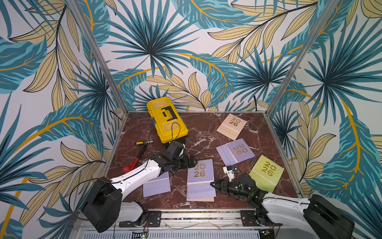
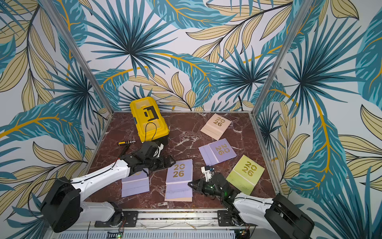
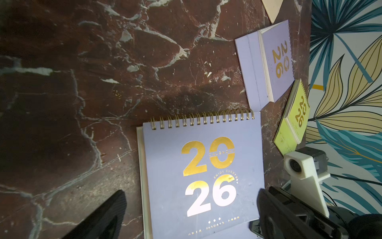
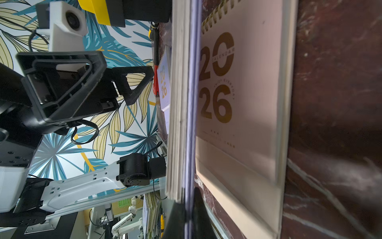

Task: Stack the calendars
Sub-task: Place the calendar at the calendar.

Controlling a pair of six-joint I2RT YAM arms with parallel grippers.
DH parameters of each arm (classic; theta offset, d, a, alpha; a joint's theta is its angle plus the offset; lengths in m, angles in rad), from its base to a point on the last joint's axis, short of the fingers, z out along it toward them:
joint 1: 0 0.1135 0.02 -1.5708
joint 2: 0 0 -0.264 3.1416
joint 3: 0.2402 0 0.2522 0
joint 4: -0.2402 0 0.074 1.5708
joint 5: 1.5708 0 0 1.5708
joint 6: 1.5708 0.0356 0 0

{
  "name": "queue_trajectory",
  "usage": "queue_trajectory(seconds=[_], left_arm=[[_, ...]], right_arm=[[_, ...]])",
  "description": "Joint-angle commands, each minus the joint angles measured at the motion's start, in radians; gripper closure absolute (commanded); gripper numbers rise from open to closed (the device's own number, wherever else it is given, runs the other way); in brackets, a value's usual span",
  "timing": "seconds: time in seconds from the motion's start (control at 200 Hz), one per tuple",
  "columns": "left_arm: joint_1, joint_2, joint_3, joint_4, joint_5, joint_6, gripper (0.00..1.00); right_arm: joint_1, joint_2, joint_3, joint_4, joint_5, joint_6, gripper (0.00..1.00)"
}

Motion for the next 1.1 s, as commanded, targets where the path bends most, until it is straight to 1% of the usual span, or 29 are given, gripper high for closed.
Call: queue_trajectory(seconds=[0.0, 0.095, 0.155, 0.295, 0.441, 0.506, 0.556, 0.711, 0.866, 0.976, 1.052, 1.097], left_arm=[[-0.003, 0.0, -0.024, 0.017, 0.008, -0.001, 0.01], [-0.003, -0.002, -0.025, 0.016, 0.009, -0.001, 0.0], [-0.003, -0.004, -0.025, 0.017, 0.007, -0.001, 0.0], [-0.003, -0.004, -0.025, 0.016, 0.009, -0.001, 0.01], [-0.003, 0.001, -0.025, 0.017, 0.006, -0.001, 0.0], [-0.003, 0.004, -0.024, 0.018, 0.006, -0.001, 0.0], [-0.003, 0.005, -0.025, 0.018, 0.006, -0.001, 0.01], [-0.003, 0.004, -0.029, 0.021, 0.008, -0.001, 0.01], [-0.001, 0.014, -0.03, 0.018, 0.015, -0.001, 0.01], [-0.001, 0.048, -0.036, 0.018, 0.026, -0.014, 0.0], [-0.001, 0.068, -0.043, 0.02, 0.032, -0.031, 0.0], [-0.001, 0.079, -0.048, 0.02, 0.035, -0.042, 0.0]], right_arm=[[0.006, 0.039, -0.007, 0.128, -0.009, 0.006, 1.0], [0.006, 0.075, -0.004, 0.149, -0.005, 0.002, 1.0], [0.006, 0.089, 0.003, 0.127, -0.002, -0.005, 1.0], [0.012, 0.065, 0.035, -0.03, 0.009, -0.037, 1.0], [0.02, 0.003, 0.085, -0.241, 0.025, -0.081, 0.87], [0.02, -0.004, 0.09, -0.277, 0.032, -0.086, 0.82], [0.02, 0.006, 0.089, -0.286, 0.035, -0.088, 0.81], [0.021, 0.038, 0.09, -0.276, 0.033, -0.09, 0.69], [0.021, 0.001, 0.115, -0.354, 0.049, -0.114, 0.68], [0.021, -0.067, 0.139, -0.454, 0.072, -0.139, 0.63], [0.021, -0.135, 0.158, -0.564, 0.106, -0.158, 0.58], [0.021, -0.18, 0.176, -0.646, 0.135, -0.174, 0.57]])
